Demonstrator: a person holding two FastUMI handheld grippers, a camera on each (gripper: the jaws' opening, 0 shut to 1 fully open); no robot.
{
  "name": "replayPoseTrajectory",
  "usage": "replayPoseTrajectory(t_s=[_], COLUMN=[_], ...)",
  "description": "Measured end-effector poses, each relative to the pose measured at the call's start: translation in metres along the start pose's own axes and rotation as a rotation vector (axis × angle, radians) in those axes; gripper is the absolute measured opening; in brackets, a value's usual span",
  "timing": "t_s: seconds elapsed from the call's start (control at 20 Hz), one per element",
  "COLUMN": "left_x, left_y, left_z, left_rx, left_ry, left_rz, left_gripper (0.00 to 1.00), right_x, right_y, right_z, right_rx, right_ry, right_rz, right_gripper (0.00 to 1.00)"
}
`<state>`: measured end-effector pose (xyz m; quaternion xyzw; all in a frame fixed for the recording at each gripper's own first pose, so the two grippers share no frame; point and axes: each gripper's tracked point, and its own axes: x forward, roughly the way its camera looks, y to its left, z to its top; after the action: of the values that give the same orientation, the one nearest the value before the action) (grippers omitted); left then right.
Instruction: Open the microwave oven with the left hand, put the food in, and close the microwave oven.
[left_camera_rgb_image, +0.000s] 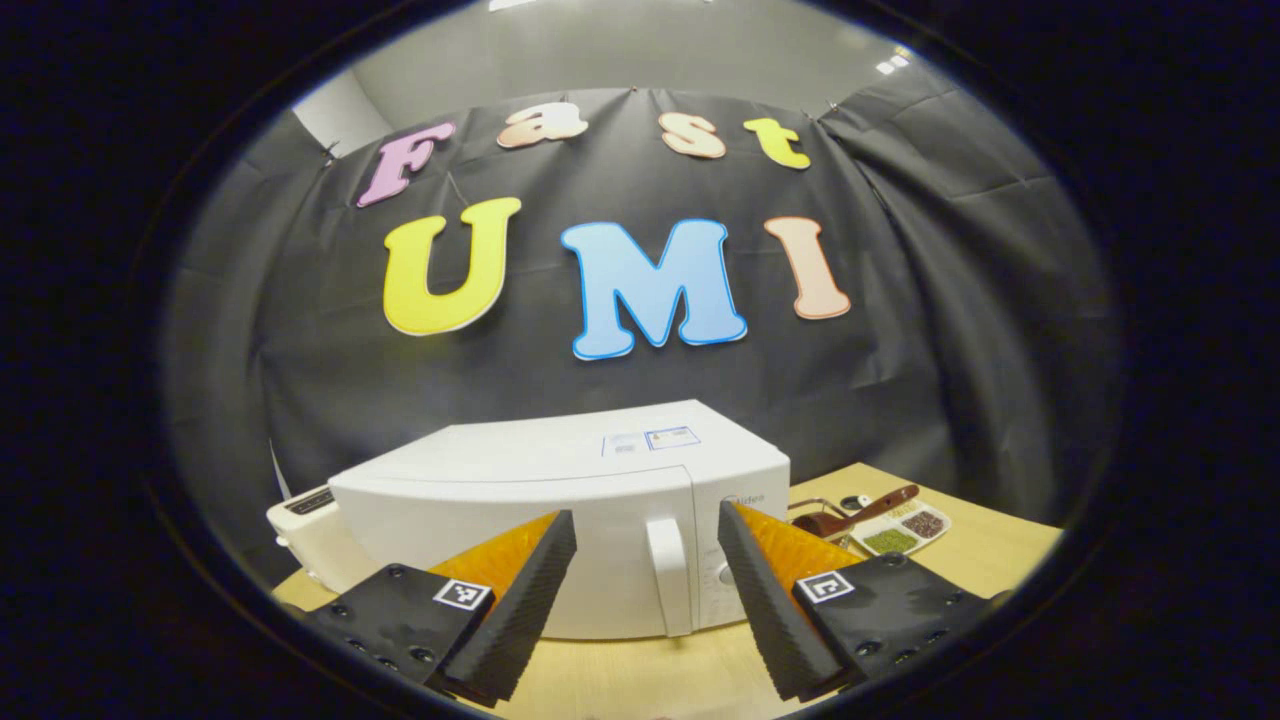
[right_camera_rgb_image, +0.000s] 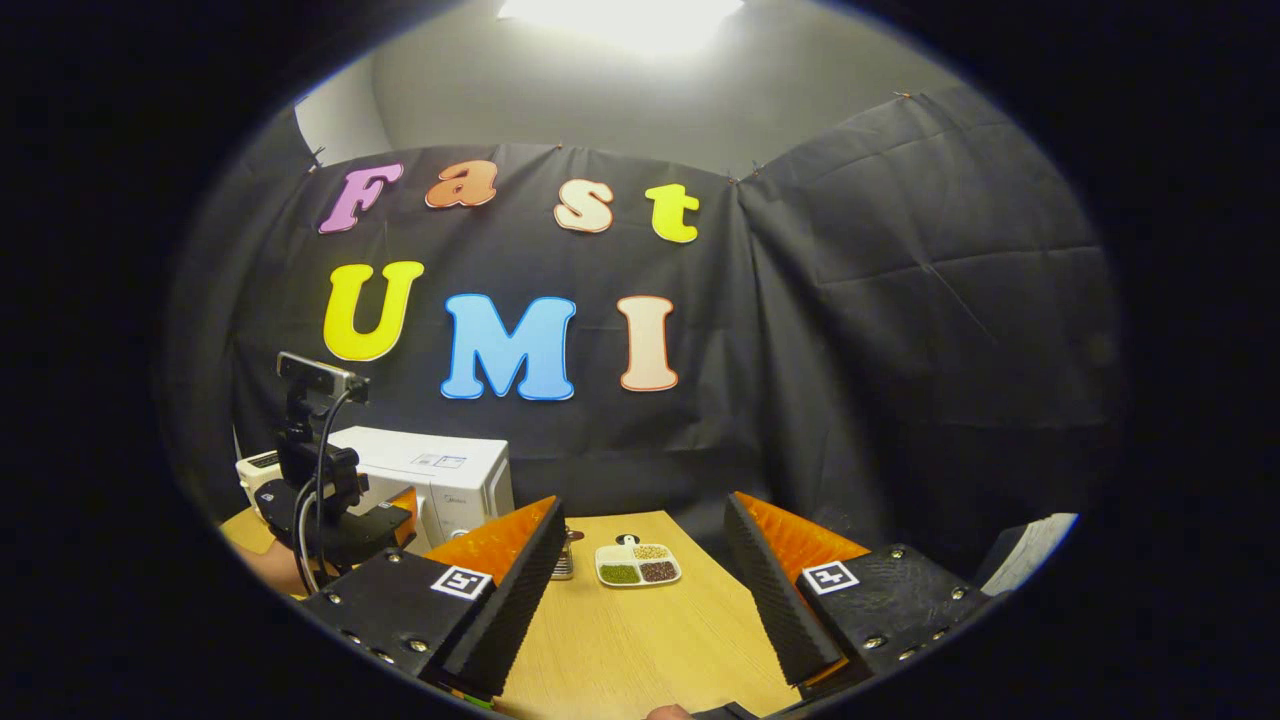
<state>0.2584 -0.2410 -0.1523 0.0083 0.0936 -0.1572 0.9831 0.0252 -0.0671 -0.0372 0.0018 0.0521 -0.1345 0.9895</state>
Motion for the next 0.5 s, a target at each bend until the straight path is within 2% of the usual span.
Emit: replayPoseTrajectory(t_s=[0.15, 0.3, 0.35, 0.45, 0.5], left_x=[0.018, 0.031, 0.034, 0.04, 0.041], left_y=[-0.009, -0.008, -0.01, -0.012, -0.012], left_z=[-0.026, -0.044, -0.05, -0.061, -0.065], left_rx=[-0.013, -0.019, -0.02, -0.017, -0.015], left_ry=[0.066, 0.107, 0.123, 0.151, 0.159], left_rz=[-0.015, -0.013, -0.018, -0.021, -0.021], left_gripper=[0.93, 0.98, 0.93, 0.92, 0.86], right_x=[0.001, 0.001, 0.0, -0.001, -0.002], right_y=[-0.003, -0.003, -0.003, -0.004, -0.005], right_z=[-0.005, -0.007, -0.008, -0.01, -0.012], right_rx=[-0.007, -0.008, -0.009, -0.014, -0.015], right_ry=[0.016, 0.03, 0.033, 0.038, 0.041], right_rz=[-0.027, -0.04, -0.044, -0.052, -0.056], right_gripper=[0.97, 0.97, 0.97, 0.97, 0.97])
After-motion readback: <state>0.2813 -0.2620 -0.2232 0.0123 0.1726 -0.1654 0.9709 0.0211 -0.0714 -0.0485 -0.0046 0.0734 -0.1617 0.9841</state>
